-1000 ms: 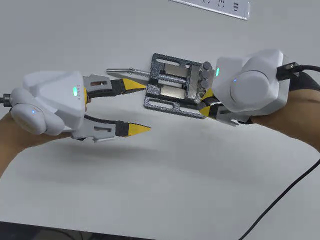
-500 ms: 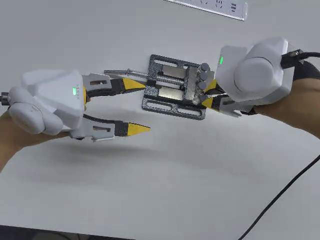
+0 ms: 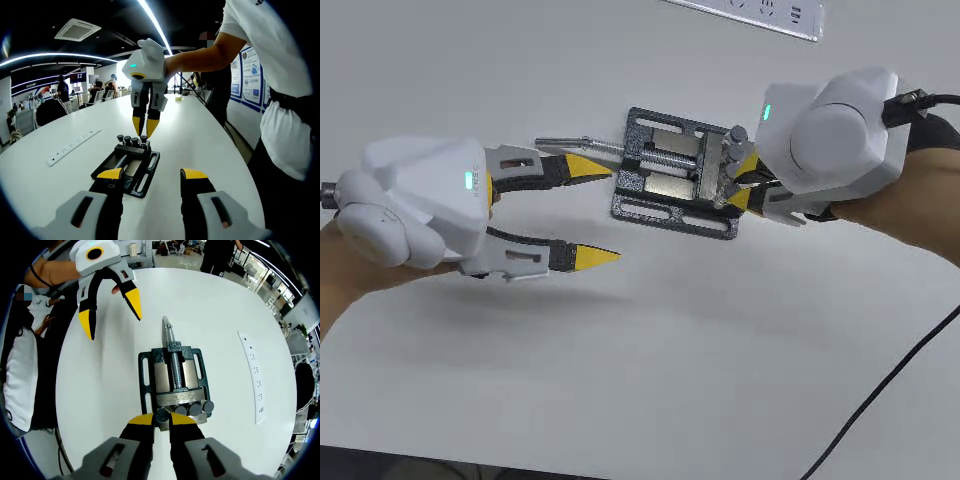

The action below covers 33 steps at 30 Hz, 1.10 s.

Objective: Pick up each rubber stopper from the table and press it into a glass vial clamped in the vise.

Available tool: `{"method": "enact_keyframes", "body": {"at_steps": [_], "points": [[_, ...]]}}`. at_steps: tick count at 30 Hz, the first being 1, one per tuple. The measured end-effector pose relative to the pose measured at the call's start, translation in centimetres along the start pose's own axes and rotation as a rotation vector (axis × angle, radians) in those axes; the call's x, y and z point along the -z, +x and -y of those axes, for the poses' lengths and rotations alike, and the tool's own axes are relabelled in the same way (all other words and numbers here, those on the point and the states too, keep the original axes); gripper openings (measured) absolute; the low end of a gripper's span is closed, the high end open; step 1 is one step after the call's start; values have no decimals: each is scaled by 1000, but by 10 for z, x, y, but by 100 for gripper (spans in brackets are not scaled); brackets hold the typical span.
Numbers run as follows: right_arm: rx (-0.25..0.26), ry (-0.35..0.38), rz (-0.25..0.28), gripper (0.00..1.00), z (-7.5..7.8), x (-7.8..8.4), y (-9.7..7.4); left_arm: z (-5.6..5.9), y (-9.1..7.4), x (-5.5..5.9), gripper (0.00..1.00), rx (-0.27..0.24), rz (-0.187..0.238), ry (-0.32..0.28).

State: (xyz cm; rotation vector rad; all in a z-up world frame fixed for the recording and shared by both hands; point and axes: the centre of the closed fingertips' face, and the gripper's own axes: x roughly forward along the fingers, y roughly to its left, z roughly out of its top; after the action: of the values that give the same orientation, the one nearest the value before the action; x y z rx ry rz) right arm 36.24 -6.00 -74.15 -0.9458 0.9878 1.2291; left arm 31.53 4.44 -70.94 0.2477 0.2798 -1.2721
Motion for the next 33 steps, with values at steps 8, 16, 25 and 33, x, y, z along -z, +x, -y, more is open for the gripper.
{"method": "enact_keyframes", "body": {"at_steps": [8,16,25,33], "points": [[1,4,-9,10,1,2,2,-1,-2,1,43,-3,1,-3],[1,12,-4,10,3,2,3,0,-2,3,43,-1,1,-4],[-5,18,0,10,2,2,4,-1,-2,4,43,-4,1,-7],[-2,24,10,10,2,0,4,-1,-1,4,43,-4,1,-9]]}}
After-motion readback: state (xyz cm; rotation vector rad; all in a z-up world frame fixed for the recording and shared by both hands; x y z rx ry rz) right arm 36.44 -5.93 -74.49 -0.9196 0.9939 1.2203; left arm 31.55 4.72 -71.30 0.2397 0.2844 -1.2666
